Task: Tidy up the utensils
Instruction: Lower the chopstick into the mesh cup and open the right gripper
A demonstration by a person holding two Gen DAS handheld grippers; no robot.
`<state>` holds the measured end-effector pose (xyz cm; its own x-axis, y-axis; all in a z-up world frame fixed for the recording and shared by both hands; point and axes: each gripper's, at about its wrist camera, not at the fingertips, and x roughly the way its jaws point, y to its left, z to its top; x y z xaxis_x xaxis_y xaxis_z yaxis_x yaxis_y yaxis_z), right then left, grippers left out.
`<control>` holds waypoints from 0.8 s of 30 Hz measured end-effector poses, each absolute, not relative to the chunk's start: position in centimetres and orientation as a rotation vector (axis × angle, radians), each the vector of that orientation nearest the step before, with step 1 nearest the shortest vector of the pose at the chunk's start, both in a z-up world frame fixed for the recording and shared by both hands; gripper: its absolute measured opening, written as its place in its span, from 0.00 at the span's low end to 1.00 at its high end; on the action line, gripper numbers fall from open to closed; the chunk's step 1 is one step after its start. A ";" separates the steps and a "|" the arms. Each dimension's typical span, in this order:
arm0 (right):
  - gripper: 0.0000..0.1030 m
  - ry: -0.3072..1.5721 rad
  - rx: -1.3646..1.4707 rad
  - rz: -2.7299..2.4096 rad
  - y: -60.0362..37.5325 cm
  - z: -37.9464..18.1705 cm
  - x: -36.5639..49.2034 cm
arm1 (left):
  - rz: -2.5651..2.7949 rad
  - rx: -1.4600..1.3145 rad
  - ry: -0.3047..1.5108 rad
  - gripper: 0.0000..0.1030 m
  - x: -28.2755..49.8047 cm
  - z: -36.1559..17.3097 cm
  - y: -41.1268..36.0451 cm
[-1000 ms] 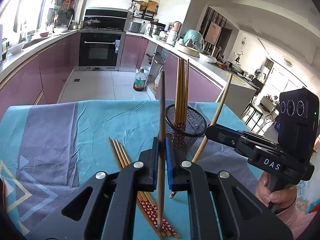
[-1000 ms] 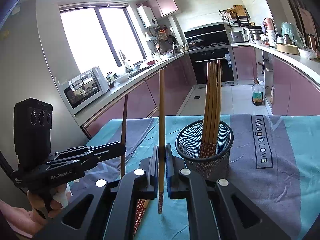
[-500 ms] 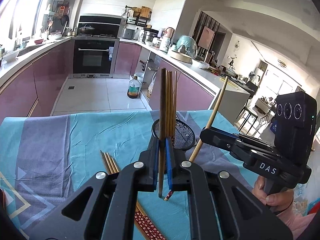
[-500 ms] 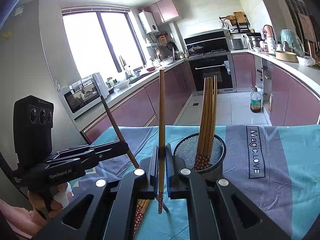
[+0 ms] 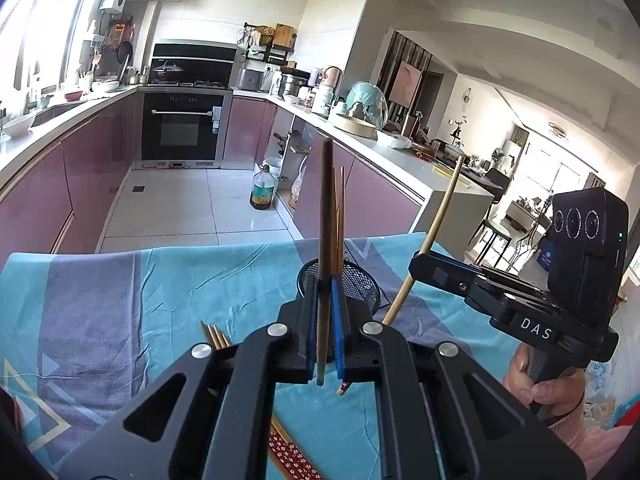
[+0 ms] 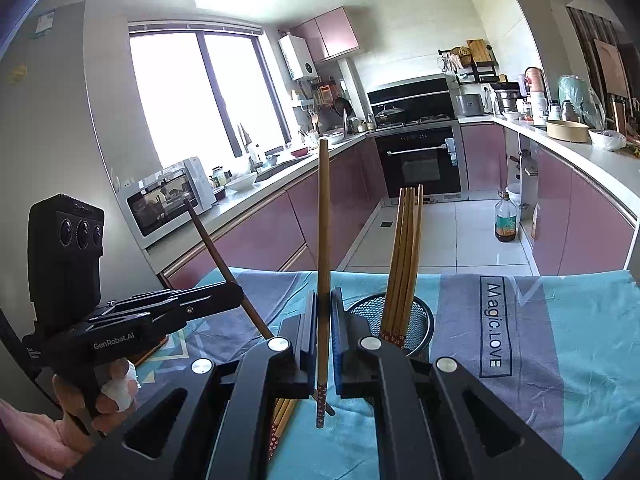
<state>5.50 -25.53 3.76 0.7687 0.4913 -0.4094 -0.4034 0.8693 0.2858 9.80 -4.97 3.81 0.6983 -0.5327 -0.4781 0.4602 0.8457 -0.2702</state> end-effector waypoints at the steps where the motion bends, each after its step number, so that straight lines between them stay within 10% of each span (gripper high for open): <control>1: 0.05 0.489 0.185 0.489 -25.7 4.0 5.5 | -0.558 -0.133 0.569 0.07 9.7 4.0 -4.9; 24: 0.05 0.373 0.145 0.450 -27.2 8.2 6.4 | -0.607 -0.122 0.410 0.07 7.8 9.4 -4.0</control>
<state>6.37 -27.25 8.16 0.8343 0.4494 -0.3193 -0.3971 0.8916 0.2175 7.79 -4.01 9.42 0.7438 -0.5764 -0.3385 0.5286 0.8171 -0.2300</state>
